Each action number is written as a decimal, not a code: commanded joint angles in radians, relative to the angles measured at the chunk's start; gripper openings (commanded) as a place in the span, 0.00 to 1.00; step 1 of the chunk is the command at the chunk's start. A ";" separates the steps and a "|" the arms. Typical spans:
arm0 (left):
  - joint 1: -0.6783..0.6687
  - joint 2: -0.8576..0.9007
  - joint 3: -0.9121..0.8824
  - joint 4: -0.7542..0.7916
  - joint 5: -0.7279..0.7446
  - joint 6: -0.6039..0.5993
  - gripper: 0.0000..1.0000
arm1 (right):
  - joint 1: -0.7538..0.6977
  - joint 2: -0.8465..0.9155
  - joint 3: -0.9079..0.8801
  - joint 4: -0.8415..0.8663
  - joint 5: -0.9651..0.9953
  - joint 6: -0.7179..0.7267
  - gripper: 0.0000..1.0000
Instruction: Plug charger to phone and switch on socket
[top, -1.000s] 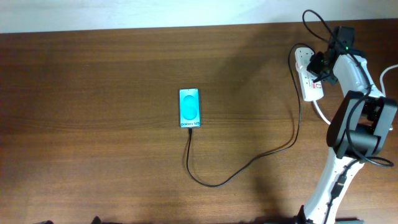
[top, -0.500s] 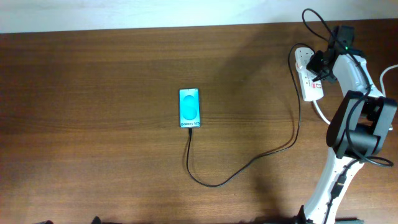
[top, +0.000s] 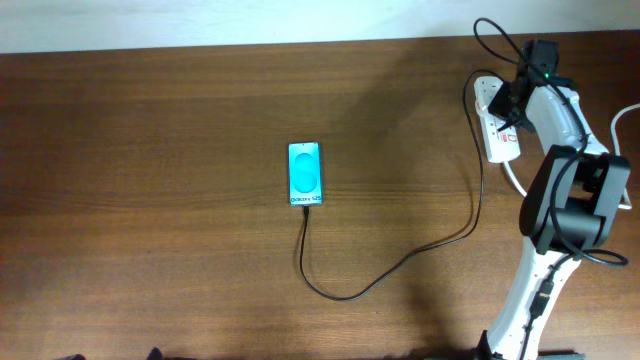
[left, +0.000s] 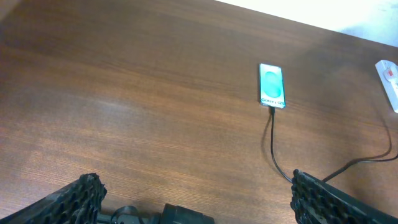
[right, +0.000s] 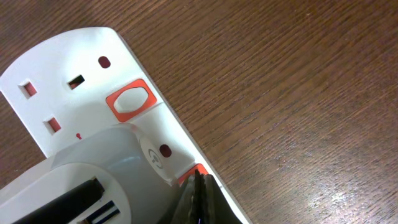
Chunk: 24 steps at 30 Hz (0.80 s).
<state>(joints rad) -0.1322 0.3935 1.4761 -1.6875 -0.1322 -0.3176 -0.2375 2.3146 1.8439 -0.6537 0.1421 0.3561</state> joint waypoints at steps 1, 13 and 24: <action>0.000 -0.002 -0.004 0.000 -0.011 -0.014 0.99 | 0.081 0.061 0.002 -0.015 -0.153 -0.011 0.04; 0.000 -0.002 -0.004 0.000 -0.011 -0.014 0.99 | 0.188 0.138 0.003 -0.002 -0.239 0.159 0.04; 0.000 -0.002 -0.004 0.000 -0.011 -0.014 0.99 | 0.184 -0.077 0.010 -0.043 -0.204 0.158 0.04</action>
<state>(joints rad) -0.1322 0.3935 1.4761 -1.6875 -0.1322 -0.3176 -0.1261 2.3131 1.8610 -0.6952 0.0479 0.5018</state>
